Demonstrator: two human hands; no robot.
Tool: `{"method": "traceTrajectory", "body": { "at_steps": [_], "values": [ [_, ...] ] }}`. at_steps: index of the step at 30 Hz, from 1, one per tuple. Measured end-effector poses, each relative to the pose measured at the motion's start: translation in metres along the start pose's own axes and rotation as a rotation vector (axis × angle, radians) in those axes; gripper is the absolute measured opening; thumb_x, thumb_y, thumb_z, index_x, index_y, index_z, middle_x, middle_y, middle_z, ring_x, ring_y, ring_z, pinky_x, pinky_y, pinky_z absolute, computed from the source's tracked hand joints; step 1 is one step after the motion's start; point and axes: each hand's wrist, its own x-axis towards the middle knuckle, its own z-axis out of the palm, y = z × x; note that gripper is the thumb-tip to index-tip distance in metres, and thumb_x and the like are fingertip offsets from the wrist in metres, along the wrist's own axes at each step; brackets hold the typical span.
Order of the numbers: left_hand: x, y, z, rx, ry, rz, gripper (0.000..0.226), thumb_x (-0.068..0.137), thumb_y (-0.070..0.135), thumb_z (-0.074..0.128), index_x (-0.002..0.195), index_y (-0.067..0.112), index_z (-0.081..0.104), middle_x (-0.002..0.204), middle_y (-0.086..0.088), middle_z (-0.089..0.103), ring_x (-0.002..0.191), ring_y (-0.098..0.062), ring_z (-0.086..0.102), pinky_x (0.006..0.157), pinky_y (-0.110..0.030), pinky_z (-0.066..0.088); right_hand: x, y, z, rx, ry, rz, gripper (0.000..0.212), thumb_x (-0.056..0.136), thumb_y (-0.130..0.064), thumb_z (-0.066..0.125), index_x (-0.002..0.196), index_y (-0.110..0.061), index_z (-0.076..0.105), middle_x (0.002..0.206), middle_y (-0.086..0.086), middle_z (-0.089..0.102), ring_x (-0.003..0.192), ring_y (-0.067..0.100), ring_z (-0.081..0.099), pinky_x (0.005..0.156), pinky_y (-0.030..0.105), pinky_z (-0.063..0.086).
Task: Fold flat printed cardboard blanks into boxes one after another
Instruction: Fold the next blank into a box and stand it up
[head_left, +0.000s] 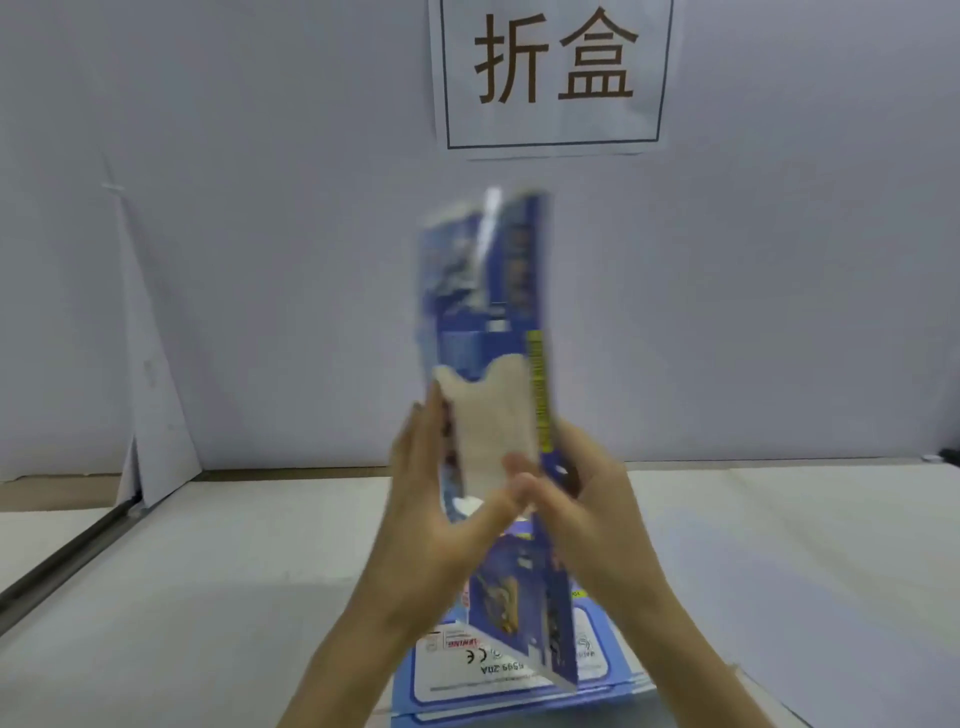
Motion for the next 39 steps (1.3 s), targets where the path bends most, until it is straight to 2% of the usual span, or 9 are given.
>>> {"method": "traceTrajectory", "body": {
  "at_steps": [4,8,11,15,22,27,30,33,39],
  "values": [
    [-0.001,0.004,0.003,-0.334,0.071,0.026,0.071,0.079,0.054,0.068,0.142,0.042,0.036,0.130,0.021,0.057,0.113,-0.004,0.060,0.081,-0.024,0.056,-0.004,-0.004,-0.003,-0.128,-0.436,-0.102,0.054,0.091,-0.030,0.063,0.140,-0.042,0.044,0.139,-0.018,0.044,0.131,0.003,0.043,0.096,0.017,0.046],
    [0.010,-0.008,-0.022,-0.433,0.198,-0.078,0.031,0.080,0.037,0.056,0.110,0.030,0.059,0.097,0.005,0.074,0.087,-0.019,0.072,0.063,-0.035,0.060,0.004,-0.002,-0.024,-0.367,-0.112,-0.108,0.063,0.086,-0.051,0.061,0.141,-0.046,0.031,0.148,-0.019,0.038,0.137,0.002,0.034,0.106,0.043,0.043],
    [0.015,-0.016,-0.032,-0.475,0.162,-0.140,0.032,0.079,0.035,0.056,0.109,0.025,0.058,0.093,0.001,0.075,0.080,-0.022,0.073,0.056,-0.036,0.059,0.008,0.003,-0.034,-0.186,0.054,0.065,0.086,0.071,-0.056,0.068,0.146,-0.038,0.029,0.139,-0.019,0.049,0.126,0.003,0.050,0.097,0.035,0.051],
    [0.014,-0.021,-0.033,-0.398,0.151,-0.105,0.027,0.079,0.038,0.056,0.105,0.030,0.056,0.094,0.005,0.074,0.079,-0.020,0.073,0.054,-0.032,0.058,0.011,0.005,-0.042,0.132,0.099,0.087,0.022,0.076,-0.033,0.073,0.092,-0.020,0.065,0.078,0.005,0.073,0.062,0.026,0.071,0.048,0.035,0.056],
    [0.012,-0.007,-0.021,-0.301,0.159,-0.092,0.074,0.056,0.044,0.074,0.121,0.038,0.039,0.104,0.016,0.064,0.092,0.000,0.067,0.053,-0.018,0.054,0.007,-0.001,-0.028,0.184,0.203,0.070,0.022,0.075,-0.029,0.068,0.088,-0.012,0.064,0.071,0.008,0.070,0.056,0.029,0.067,0.040,0.032,0.054],
    [0.008,0.005,-0.023,-0.248,0.074,0.057,0.092,0.054,0.051,0.088,0.126,0.053,0.031,0.112,0.022,0.064,0.099,-0.001,0.066,0.066,-0.015,0.055,0.006,-0.009,-0.021,0.176,0.001,-0.036,0.026,0.080,-0.026,0.071,0.106,-0.023,0.067,0.080,0.002,0.073,0.061,0.018,0.070,0.050,0.026,0.055],
    [0.004,0.007,-0.019,-0.199,0.043,0.130,0.103,0.055,0.043,0.090,0.138,0.024,0.033,0.114,0.011,0.067,0.096,-0.005,0.068,0.068,-0.015,0.054,0.007,-0.009,-0.015,0.145,-0.071,-0.083,0.041,0.091,-0.033,0.063,0.130,-0.023,0.056,0.109,-0.005,0.071,0.096,0.015,0.070,0.077,0.027,0.057],
    [0.001,0.006,-0.025,-0.253,-0.007,0.146,0.097,0.060,0.036,0.088,0.138,0.027,0.033,0.115,0.008,0.067,0.100,-0.009,0.068,0.069,-0.017,0.055,0.009,-0.011,-0.021,0.336,-0.050,0.028,0.050,0.091,-0.059,0.047,0.125,-0.025,0.060,0.123,-0.001,0.066,0.115,0.018,0.062,0.093,0.031,0.050],
    [0.001,0.007,-0.030,-0.047,-0.113,0.284,0.091,0.055,0.018,0.090,0.123,0.028,0.031,0.105,0.040,0.051,0.107,0.009,0.055,0.071,-0.002,0.046,0.012,-0.014,-0.033,0.678,-0.023,0.283,0.067,0.084,-0.060,0.047,0.117,-0.004,0.063,0.117,0.017,0.066,0.109,0.027,0.061,0.096,0.040,0.043]
  ]
}}
